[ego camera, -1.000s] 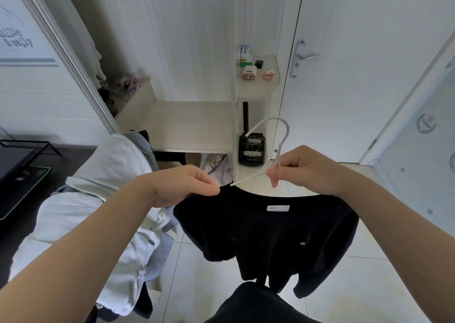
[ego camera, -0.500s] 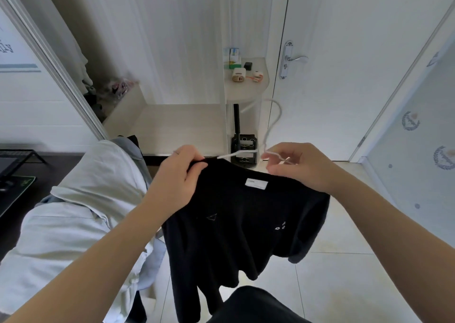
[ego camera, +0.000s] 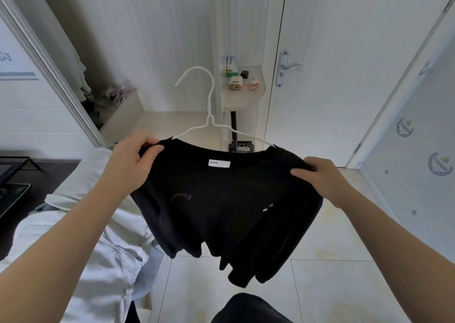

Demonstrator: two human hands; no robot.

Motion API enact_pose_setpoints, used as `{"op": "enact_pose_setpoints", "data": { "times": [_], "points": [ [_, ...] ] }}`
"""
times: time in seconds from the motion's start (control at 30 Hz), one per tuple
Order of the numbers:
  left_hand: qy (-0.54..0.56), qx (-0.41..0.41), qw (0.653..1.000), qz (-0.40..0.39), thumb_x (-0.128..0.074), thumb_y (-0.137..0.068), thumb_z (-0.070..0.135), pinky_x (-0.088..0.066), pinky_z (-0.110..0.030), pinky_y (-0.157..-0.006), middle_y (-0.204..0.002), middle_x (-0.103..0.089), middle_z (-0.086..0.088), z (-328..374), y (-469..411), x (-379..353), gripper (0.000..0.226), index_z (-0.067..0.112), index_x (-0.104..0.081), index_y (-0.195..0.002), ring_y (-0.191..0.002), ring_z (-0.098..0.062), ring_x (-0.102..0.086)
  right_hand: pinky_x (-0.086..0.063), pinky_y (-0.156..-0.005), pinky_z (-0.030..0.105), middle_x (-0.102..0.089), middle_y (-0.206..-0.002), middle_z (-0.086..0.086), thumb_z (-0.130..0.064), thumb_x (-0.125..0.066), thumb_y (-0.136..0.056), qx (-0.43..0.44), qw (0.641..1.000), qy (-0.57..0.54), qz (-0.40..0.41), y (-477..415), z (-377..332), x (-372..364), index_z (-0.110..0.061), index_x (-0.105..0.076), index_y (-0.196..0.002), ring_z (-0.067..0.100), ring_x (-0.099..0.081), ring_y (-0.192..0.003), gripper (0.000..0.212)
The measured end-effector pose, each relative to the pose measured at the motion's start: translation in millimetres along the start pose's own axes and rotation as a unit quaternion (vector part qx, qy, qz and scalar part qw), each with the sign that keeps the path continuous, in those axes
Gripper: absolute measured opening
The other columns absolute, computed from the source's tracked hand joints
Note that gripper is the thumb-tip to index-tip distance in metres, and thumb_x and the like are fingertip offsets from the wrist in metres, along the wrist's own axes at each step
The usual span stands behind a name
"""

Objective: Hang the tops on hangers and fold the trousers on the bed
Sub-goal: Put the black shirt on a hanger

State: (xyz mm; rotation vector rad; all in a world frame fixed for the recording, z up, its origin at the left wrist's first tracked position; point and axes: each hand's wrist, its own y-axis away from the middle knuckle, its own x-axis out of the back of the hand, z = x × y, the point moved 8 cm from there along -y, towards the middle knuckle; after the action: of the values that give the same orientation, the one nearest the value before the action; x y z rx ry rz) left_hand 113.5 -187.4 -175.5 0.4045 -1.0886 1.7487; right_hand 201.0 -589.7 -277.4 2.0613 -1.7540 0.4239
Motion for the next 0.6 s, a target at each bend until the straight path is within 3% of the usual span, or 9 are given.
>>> {"op": "enact_pose_setpoints", "data": {
  "times": [0.13, 0.23, 0.3, 0.43, 0.5, 0.6],
  "points": [
    [-0.05, -0.036, 0.998, -0.029, -0.069, -0.092, 0.004, -0.035, -0.002, -0.069, -0.085, -0.059, 0.032, 9, 10, -9, 0.021, 0.022, -0.061, -0.084, -0.078, 0.013, -0.053, -0.046, -0.068, 0.027, -0.063, -0.073, -0.001, -0.007, -0.074, -0.085, 0.099, 0.993, -0.049, 0.038, 8, -42, 8, -0.013, -0.062, -0.078, 0.012, -0.059, -0.069, 0.015],
    [0.006, 0.009, 1.0, -0.004, -0.067, -0.095, 0.01, -0.039, -0.011, -0.067, -0.077, -0.061, 0.012, 4, 12, -10, 0.03, 0.033, -0.056, -0.081, -0.078, -0.005, -0.056, -0.044, -0.089, 0.023, -0.064, -0.108, -0.009, -0.001, -0.076, -0.081, 0.184, 0.982, 0.039, -0.036, 20, -75, -5, -0.023, -0.059, -0.082, 0.006, -0.061, -0.101, 0.028],
    [0.056, 0.042, 0.997, 0.015, -0.066, -0.096, 0.011, -0.04, -0.009, -0.065, -0.077, -0.062, 0.009, 3, 10, -7, 0.027, 0.031, -0.057, -0.079, -0.073, -0.007, -0.057, -0.045, -0.096, 0.024, -0.059, -0.125, -0.011, -0.007, -0.079, -0.082, 0.179, 0.977, 0.045, -0.103, 24, -77, -15, -0.024, -0.056, -0.094, 0.006, -0.058, -0.116, 0.031],
    [0.09, 0.05, 0.995, 0.014, -0.067, -0.095, 0.011, -0.04, -0.007, -0.066, -0.075, -0.064, 0.016, 8, 9, -6, 0.029, 0.033, -0.06, -0.078, -0.069, 0.001, -0.057, -0.056, -0.082, 0.034, -0.073, -0.099, -0.002, -0.013, -0.07, -0.092, 0.129, 0.986, -0.044, -0.101, 25, -75, -7, -0.025, -0.057, -0.111, 0.021, -0.071, -0.092, 0.026],
    [0.101, 0.051, 0.993, 0.016, -0.067, -0.095, 0.011, -0.042, -0.008, -0.068, -0.076, -0.064, 0.014, 6, 6, -4, 0.029, 0.034, -0.06, -0.078, -0.071, 0.0, -0.058, -0.053, -0.078, 0.027, -0.073, -0.088, -0.005, -0.015, -0.067, -0.095, 0.149, 0.986, 0.008, -0.078, 27, -80, -3, -0.025, -0.068, -0.102, 0.013, -0.071, -0.085, 0.013],
    [0.094, 0.054, 0.994, 0.009, -0.068, -0.094, 0.011, -0.041, -0.006, -0.068, -0.076, -0.065, 0.018, 6, 2, -4, 0.027, 0.033, -0.062, -0.08, -0.072, 0.001, -0.059, -0.053, -0.079, 0.028, -0.073, -0.082, -0.006, -0.015, -0.068, -0.093, 0.163, 0.986, 0.019, -0.031, 28, -79, 2, -0.025, -0.073, -0.088, 0.013, -0.07, -0.082, 0.011]
  ]
}}
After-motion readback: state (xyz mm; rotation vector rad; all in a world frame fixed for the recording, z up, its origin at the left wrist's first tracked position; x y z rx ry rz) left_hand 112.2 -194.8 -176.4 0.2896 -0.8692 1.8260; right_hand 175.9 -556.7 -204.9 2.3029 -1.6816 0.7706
